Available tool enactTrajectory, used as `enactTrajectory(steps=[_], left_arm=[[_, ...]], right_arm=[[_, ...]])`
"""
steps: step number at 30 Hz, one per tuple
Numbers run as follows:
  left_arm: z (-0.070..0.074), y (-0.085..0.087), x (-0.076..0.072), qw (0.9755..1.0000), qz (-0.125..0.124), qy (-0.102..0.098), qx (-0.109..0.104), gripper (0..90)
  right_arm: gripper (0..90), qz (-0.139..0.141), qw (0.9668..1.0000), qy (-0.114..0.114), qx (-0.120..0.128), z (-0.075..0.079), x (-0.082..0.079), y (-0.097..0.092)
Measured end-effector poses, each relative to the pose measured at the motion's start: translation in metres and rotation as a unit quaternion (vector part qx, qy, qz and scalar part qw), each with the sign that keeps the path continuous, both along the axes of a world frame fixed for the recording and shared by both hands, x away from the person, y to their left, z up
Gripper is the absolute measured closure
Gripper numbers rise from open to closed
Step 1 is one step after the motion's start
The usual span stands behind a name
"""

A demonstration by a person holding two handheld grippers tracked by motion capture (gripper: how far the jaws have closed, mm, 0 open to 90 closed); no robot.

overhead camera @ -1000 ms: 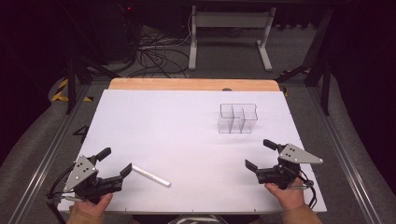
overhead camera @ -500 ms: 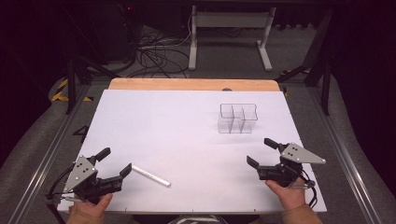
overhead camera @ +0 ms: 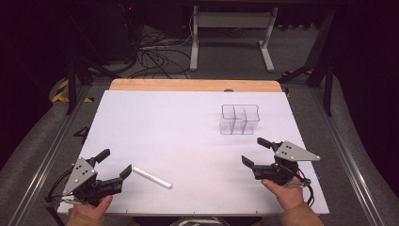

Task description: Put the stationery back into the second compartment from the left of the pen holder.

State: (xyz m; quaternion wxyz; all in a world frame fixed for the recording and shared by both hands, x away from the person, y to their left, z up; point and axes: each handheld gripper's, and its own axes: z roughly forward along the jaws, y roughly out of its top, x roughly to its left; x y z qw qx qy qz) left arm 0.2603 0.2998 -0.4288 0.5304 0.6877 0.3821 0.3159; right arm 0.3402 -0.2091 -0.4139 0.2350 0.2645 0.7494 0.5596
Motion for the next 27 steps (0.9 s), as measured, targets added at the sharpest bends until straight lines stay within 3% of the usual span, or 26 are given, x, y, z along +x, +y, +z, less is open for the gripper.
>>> enactTrajectory(steps=[15, 27], left_arm=[[0.0, 0.001, 0.001, 1.0, -0.001, 0.0, -0.002, 11.6], [-0.001, 0.001, 0.002, 1.0, 0.0, 0.003, -0.006, 11.5]], right_arm=[[17.5, 0.064, 0.9977, 0.003, -0.024, 0.02, 0.009, 0.055], [18.5, 0.124, 0.9912, 0.007, -0.047, 0.032, 0.013, 0.106]])
